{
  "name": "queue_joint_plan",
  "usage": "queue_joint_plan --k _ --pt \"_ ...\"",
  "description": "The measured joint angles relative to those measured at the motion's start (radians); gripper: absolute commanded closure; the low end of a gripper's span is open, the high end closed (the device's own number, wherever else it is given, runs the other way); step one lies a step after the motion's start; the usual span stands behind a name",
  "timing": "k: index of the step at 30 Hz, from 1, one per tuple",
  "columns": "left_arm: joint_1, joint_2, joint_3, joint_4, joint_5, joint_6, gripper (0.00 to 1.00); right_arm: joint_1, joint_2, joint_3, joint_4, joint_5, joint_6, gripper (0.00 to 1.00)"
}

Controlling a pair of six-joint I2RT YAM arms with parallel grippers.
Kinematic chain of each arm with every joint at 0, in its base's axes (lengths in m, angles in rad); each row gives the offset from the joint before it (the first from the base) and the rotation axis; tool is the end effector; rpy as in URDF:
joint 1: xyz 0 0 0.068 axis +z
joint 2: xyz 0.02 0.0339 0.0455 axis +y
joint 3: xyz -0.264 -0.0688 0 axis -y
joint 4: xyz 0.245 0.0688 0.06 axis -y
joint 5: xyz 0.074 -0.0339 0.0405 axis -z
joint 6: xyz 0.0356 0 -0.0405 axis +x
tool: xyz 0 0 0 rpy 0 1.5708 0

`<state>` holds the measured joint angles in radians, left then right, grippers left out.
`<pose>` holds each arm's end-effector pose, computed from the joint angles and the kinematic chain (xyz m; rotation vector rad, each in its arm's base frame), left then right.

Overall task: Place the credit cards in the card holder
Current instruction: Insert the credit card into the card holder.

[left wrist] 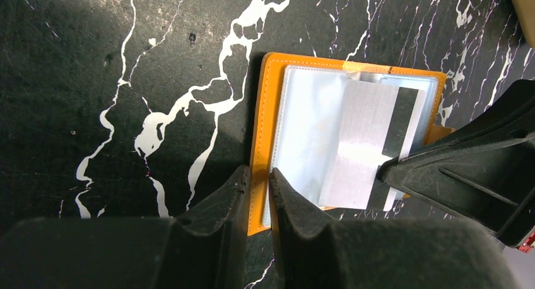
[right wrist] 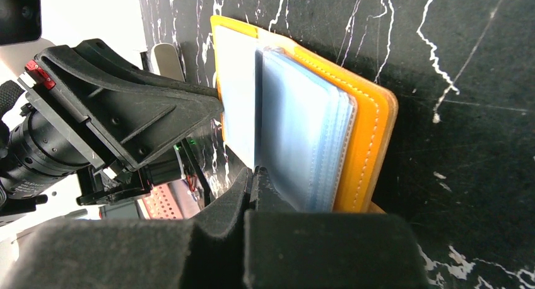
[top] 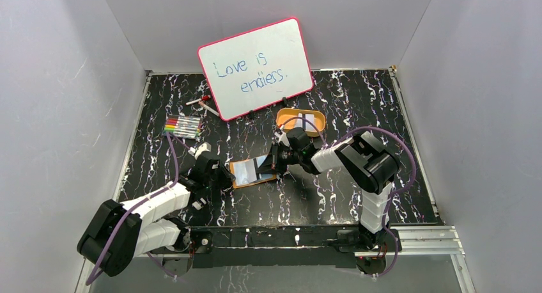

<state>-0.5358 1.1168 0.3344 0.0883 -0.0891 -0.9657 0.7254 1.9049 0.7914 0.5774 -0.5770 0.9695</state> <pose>0.1774 -0.1016 0.1506 -0.5509 2.2925 -0.6770 0.2549 0.2519 0.1165 -0.1112 2.4548 1.5095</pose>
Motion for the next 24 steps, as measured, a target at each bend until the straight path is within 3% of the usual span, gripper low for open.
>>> queue_joint_plan --k 9,16,24 --pt "0.0 0.0 -0.001 0.0 0.0 0.0 0.86 0.003 0.007 0.0 0.006 0.001 0.014 1.0" --pt "0.001 0.0 -0.001 -0.009 -0.006 -0.003 0.96 0.004 0.006 -0.004 -0.004 0.019 0.024 1.0" --pt "0.002 0.002 -0.001 -0.012 -0.006 -0.007 1.0 0.009 -0.01 -0.004 -0.03 0.039 0.024 1.0"
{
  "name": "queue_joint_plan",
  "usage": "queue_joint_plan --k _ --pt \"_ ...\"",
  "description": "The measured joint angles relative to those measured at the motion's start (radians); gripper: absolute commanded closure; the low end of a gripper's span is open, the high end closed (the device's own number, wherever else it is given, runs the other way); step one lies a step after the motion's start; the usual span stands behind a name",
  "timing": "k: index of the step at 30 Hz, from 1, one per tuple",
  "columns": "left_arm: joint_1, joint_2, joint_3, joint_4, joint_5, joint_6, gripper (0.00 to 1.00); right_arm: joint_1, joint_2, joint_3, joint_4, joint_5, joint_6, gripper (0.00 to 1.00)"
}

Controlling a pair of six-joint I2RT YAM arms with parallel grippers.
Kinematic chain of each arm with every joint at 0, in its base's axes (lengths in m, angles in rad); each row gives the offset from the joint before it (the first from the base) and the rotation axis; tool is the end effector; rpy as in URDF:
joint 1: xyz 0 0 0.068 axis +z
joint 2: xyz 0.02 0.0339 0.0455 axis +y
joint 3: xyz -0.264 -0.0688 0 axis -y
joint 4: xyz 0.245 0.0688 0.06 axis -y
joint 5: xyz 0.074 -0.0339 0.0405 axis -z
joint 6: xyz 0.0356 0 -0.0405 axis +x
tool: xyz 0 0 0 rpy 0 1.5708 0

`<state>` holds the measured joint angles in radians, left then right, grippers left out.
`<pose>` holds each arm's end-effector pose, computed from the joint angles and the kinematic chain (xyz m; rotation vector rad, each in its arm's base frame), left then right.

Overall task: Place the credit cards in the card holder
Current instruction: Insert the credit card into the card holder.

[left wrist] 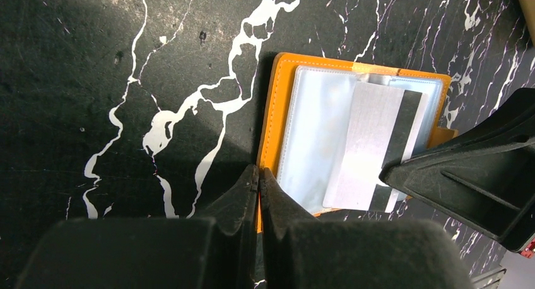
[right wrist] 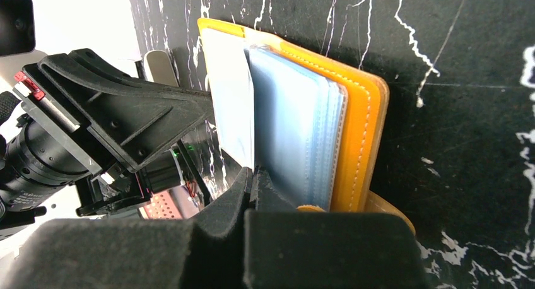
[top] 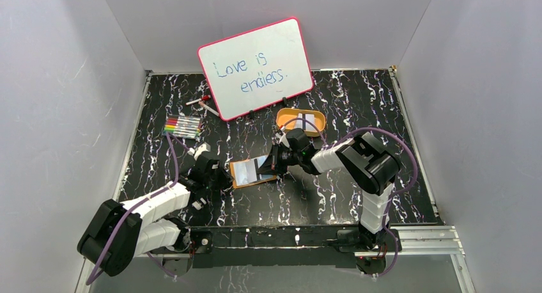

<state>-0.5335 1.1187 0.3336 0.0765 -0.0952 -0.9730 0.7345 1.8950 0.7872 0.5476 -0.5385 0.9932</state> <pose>0.1769 -0.1006 0.1490 -0.5670 2.3006 -0.6630 0.2518 0.2520 0.1158 -0.0550 2.4841 1.4734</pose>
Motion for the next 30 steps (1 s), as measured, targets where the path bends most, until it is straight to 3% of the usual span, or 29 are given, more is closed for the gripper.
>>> queue_joint_plan --k 30 --pt "0.0 0.016 0.0 0.023 0.006 -0.007 1.0 -0.007 -0.033 -0.018 -0.017 -0.02 -0.002 1.0"
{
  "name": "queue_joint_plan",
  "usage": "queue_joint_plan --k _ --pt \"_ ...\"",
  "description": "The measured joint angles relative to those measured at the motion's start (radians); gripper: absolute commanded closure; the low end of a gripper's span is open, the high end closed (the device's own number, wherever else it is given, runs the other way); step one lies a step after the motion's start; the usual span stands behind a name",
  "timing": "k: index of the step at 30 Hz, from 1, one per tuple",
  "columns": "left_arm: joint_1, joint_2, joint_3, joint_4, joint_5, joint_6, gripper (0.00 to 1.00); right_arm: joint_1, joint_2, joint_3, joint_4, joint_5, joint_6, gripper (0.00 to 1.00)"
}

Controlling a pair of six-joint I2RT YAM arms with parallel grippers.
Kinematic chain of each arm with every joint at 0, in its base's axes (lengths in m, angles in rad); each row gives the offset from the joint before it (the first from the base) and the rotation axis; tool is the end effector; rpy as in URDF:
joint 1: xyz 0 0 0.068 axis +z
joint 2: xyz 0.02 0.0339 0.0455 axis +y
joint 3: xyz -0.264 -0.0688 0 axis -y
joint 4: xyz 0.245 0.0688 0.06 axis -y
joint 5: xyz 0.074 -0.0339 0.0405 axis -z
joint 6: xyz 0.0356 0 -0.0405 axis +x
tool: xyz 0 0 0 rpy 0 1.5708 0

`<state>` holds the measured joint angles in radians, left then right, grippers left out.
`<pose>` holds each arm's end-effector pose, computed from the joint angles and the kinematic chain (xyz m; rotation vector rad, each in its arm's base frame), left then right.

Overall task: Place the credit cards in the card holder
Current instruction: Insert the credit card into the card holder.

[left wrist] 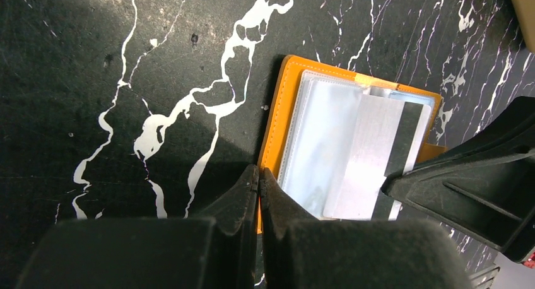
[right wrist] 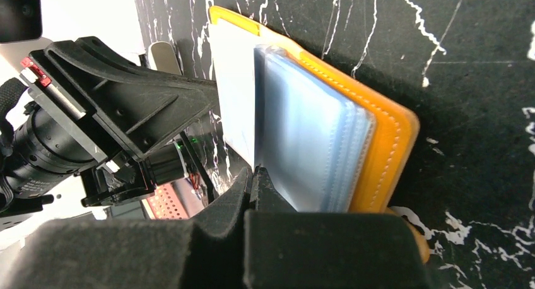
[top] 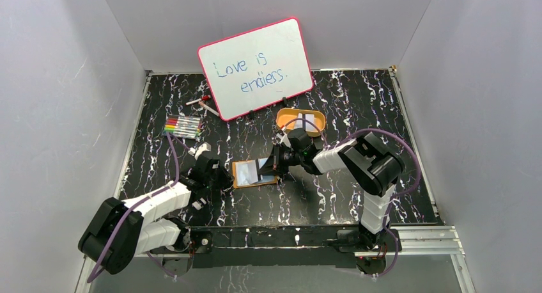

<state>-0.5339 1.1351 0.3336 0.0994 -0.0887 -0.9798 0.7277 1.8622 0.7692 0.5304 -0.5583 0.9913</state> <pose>0.1787 -0.1020 0.1479 -0.5708 2.2972 -0.6775 0.2487 0.2468 0.1208 -0.0623 2.4889 1.4877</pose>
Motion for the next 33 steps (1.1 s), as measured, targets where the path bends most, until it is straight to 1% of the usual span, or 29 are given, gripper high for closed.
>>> queue_joint_plan --k 9,18,19,23,26,30,33 --pt "0.0 0.001 0.0 0.005 0.003 -0.001 1.0 0.003 0.051 0.024 0.021 -0.026 0.005 1.0" --pt "0.002 0.008 0.0 0.014 0.007 -0.003 1.0 0.009 0.069 0.048 0.019 -0.034 0.004 1.0" --pt "0.002 0.008 0.0 0.014 0.008 -0.004 1.0 0.01 0.072 0.053 0.018 -0.036 0.004 0.98" --pt "0.002 0.009 0.0 0.016 0.007 -0.005 1.0 0.017 0.077 0.065 0.013 -0.039 -0.001 0.8" --pt "0.002 0.008 0.0 0.015 0.007 -0.006 1.0 0.024 0.077 0.067 -0.01 -0.039 -0.01 0.68" --pt "0.002 0.008 0.0 0.014 0.009 -0.008 1.0 0.033 0.063 0.068 -0.041 -0.038 -0.026 0.62" --pt "0.002 0.008 0.0 0.013 0.01 -0.008 1.0 0.036 0.039 0.069 -0.079 -0.023 -0.042 0.59"
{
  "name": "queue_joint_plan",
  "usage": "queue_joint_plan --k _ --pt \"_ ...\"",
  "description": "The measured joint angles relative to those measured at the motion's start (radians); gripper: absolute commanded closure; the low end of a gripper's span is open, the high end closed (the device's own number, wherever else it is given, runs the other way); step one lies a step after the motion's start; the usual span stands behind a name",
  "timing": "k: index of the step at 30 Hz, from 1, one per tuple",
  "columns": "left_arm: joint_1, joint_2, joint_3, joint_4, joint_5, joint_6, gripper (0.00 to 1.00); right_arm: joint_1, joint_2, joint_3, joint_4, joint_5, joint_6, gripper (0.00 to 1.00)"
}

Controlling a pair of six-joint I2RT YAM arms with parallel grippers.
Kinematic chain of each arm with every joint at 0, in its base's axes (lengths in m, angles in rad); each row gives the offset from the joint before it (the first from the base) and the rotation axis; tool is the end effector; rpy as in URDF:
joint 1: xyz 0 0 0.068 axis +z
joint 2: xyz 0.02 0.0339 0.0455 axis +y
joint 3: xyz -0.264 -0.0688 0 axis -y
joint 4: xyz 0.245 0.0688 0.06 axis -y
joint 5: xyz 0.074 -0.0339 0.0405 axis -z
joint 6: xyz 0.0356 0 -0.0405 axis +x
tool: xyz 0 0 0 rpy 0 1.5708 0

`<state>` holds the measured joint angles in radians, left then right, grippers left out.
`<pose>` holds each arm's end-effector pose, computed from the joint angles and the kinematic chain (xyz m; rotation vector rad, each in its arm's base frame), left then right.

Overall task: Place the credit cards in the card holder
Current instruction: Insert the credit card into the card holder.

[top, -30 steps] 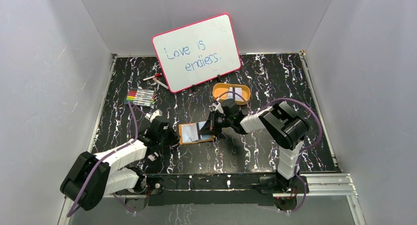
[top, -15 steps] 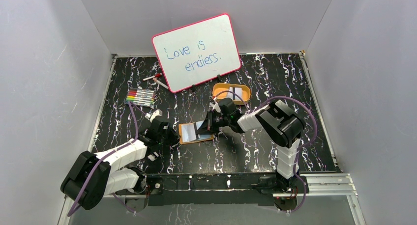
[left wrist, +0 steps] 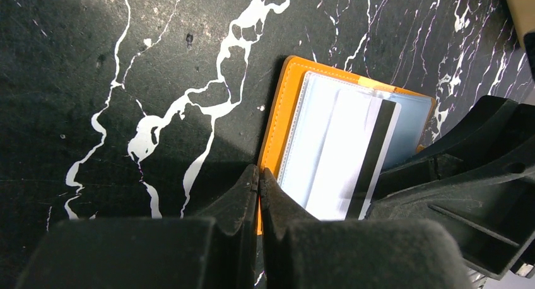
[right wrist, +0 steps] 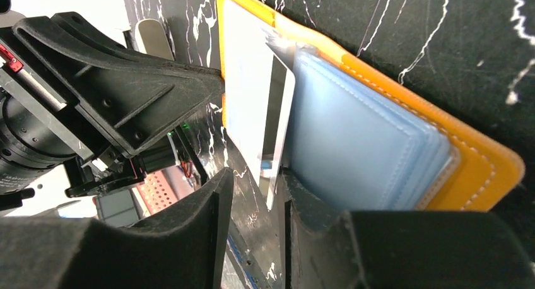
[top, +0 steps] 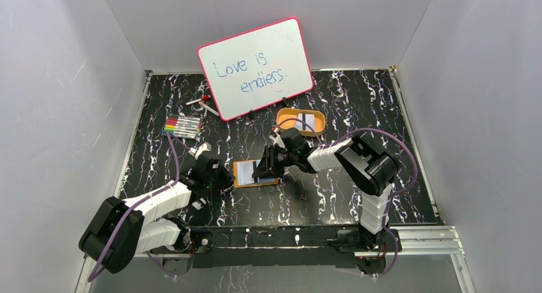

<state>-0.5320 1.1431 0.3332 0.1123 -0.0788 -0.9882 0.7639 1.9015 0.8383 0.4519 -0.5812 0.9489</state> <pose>0.1796 -0.1025 0.1473 -0.5777 2.2962 -0.6935 0.2480 0.2647 0.1187 -0.1574 2.5412 1.4818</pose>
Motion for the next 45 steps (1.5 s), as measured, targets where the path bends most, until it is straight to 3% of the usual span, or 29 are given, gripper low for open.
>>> queue_joint_plan --k 12,34,45 --pt "0.0 -0.002 0.0 -0.001 0.004 0.0 1.0 0.006 -0.035 0.074 -0.166 0.076 -0.084 0.58" --pt "0.0 0.005 -0.007 0.023 0.016 0.0 1.0 0.057 0.032 0.186 -0.256 0.093 -0.142 0.59" --pt "0.0 -0.031 -0.007 -0.025 0.013 0.001 1.0 0.07 -0.013 0.225 -0.375 0.161 -0.205 0.48"
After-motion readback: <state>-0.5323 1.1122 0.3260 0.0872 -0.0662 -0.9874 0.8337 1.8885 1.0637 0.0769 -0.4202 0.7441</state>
